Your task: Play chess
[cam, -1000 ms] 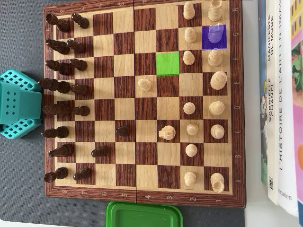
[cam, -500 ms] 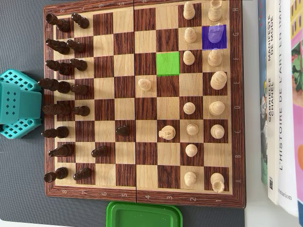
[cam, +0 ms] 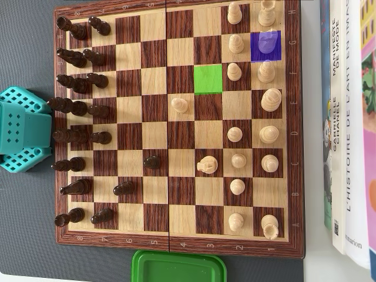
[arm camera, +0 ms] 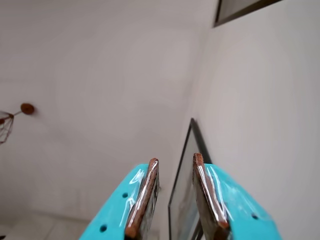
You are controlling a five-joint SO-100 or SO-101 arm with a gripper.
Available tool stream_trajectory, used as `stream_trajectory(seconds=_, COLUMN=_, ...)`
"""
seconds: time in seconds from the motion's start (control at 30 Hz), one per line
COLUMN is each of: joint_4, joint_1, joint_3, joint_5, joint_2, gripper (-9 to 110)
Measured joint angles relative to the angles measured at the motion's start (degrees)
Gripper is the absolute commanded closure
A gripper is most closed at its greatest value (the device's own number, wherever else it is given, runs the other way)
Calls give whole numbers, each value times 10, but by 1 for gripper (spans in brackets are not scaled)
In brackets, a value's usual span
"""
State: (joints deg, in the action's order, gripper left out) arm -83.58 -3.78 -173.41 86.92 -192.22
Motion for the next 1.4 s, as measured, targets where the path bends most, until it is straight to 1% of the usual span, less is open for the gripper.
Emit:
stream_trajectory(seconds=0.17, joint_4=105, joint_1=0, joint_3=5, joint_5=0, joint_2=0, gripper=90)
stream_trajectory(seconds=0.33, joint_4=242, joint_1=1, joint_3=31, joint_5=0, joint_2=0, gripper=90)
stream_trajectory(seconds=1.2, joint_4=1128, joint_1=3, joint_3=277, joint_5=0, joint_2=1, gripper=90)
stream_trajectory(seconds=1.3, joint_4=1206, joint_1=11, joint_3=298, joint_5=0, joint_2=1, gripper=90)
stream_trajectory(seconds=1.4, joint_4=1245, joint_1=47, joint_3=301, joint_5=0, joint_2=1, gripper=90)
